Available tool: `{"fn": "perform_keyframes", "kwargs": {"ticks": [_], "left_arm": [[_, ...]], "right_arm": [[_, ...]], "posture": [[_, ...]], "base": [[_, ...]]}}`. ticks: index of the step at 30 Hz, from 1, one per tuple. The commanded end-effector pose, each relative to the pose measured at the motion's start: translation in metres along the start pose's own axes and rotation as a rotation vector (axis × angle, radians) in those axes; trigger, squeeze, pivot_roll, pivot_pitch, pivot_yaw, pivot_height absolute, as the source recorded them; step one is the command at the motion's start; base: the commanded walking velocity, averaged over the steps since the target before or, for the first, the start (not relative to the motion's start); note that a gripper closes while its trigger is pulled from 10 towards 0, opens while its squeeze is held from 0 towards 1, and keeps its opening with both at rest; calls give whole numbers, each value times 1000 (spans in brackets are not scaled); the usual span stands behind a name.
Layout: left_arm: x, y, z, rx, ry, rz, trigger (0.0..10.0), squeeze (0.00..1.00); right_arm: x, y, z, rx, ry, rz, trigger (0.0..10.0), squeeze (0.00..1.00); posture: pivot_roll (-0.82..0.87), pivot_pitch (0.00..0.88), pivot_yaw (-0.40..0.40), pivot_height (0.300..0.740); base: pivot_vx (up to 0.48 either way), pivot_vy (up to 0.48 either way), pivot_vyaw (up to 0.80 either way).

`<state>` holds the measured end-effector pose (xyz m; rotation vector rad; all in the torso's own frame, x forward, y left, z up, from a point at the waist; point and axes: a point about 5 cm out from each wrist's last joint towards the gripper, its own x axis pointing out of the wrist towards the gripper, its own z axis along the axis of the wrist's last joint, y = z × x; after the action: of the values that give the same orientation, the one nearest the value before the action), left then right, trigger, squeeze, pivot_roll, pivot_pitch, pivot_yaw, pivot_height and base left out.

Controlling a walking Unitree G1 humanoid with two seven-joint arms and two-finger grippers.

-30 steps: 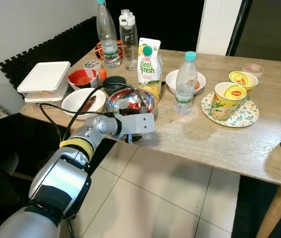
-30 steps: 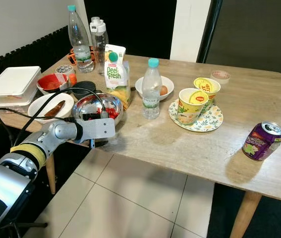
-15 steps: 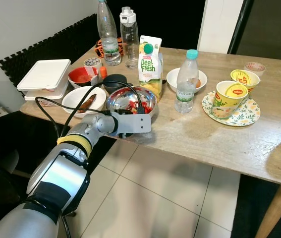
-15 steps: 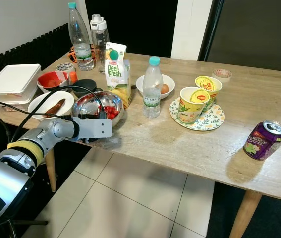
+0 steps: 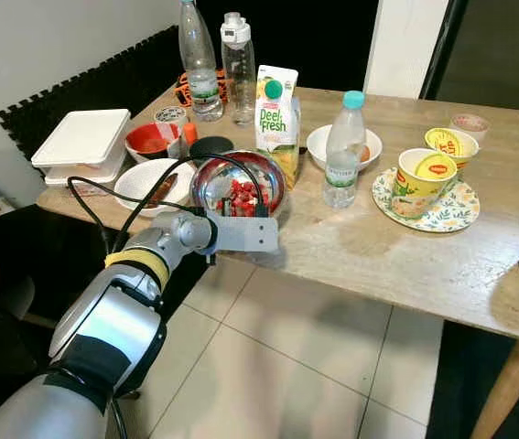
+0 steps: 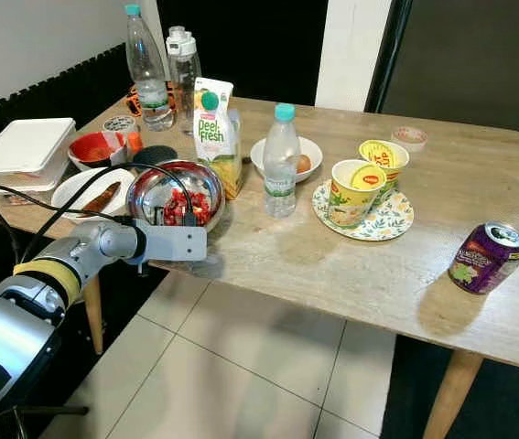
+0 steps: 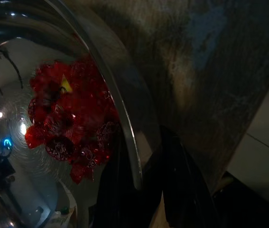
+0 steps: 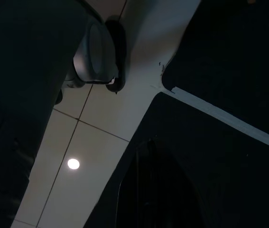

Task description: Restocking fridge

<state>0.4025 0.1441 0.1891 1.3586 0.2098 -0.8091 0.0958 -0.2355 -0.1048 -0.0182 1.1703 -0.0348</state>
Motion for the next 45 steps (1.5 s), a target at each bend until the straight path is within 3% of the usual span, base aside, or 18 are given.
{"fn": "perform_keyframes", "kwargs": {"ticks": [1,6,11,12,13,14,15,17,24,25,30,35,38,40,44,45], "left_arm": [[-7,6,-7,18,16,-1,0,0],[-12,7,-11,0,-2,-37,0,0],[-21,11,-10,-72,-123,-40,0,0],[-24,9,-13,-90,-151,-47,2549,0],[-24,9,-13,-90,-151,-47,2549,0],[-26,8,-14,-103,-170,-55,9255,0],[-28,7,-16,-108,-187,-57,10000,0],[-30,6,-18,-111,-197,-58,10000,0],[-50,-32,-23,-12,-357,-200,10000,0],[-50,-32,-23,-12,-357,-200,10000,0],[-66,-56,-2,44,-499,-290,10000,0],[-77,-67,18,72,-600,-323,10000,0],[-87,-80,41,129,-696,-354,10000,0],[-87,-80,41,129,-696,-354,10000,0],[-93,-118,60,239,-718,-453,10000,0],[-93,-118,60,239,-718,-453,10000,0]], "right_arm": [[1,8,-3,6,8,23,10000,0],[2,9,1,4,4,21,10000,0],[3,10,6,5,-4,22,10000,0],[4,11,7,4,-6,24,10000,0],[4,11,7,4,-6,24,10000,0],[4,12,8,3,-6,25,10000,0],[4,12,8,4,-7,25,10000,0],[4,12,8,4,-7,25,10000,0],[5,15,10,-2,-3,34,10000,0],[5,15,10,-2,-3,34,10000,0],[5,17,12,-5,-5,37,10000,0],[6,18,14,-11,-7,40,10000,0],[6,17,16,-22,-10,41,10000,0],[6,17,16,-22,-10,41,10000,0],[6,16,19,-39,-8,39,10000,0],[6,16,19,-39,-8,39,10000,0]], "posture": [[-144,118,69,740],[-143,97,72,740],[-134,79,69,740],[-133,76,70,740],[-133,76,70,740],[-132,75,71,740],[-130,73,71,740],[-130,73,71,740],[-96,66,69,740],[-96,66,69,740],[-78,60,66,740],[-71,55,62,740],[-58,47,56,740],[-58,47,56,740],[-41,30,50,740],[-41,30,50,740]], "base": [[0,0,0],[0,0,0],[0,0,0],[0,0,0],[0,0,0],[0,0,0],[0,0,0],[0,0,0],[0,0,0],[0,0,0],[0,0,0],[0,0,0],[0,0,0],[0,0,0],[0,0,0],[0,0,0]]}}
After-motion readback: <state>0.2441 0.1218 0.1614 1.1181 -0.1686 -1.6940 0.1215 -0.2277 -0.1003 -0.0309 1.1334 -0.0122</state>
